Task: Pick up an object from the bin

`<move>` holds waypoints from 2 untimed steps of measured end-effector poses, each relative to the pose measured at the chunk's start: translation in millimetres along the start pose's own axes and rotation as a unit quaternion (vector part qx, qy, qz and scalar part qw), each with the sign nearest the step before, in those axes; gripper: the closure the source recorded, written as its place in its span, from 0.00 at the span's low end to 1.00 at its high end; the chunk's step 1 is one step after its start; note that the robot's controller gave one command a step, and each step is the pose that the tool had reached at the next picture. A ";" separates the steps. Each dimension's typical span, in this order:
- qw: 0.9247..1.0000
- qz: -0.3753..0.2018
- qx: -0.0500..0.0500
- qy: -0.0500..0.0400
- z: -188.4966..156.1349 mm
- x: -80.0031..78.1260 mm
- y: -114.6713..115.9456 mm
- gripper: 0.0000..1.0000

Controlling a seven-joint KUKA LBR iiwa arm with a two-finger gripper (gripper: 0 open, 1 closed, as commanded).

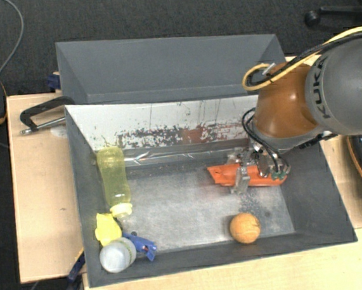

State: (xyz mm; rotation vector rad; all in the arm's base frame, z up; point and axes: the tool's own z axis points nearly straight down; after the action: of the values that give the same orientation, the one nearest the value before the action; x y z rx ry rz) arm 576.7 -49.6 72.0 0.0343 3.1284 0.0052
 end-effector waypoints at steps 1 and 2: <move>1.000 0.000 0.000 -0.002 -3.4 -0.9 0.3 1.00; 1.000 0.000 -0.001 0.003 -17.9 1.9 0.8 1.00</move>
Offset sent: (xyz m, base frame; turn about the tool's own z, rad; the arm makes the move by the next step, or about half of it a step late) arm 0.0000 0.0001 0.0828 0.0000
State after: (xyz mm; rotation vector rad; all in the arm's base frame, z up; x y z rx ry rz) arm 574.6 -48.8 89.9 0.0343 3.1351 0.0074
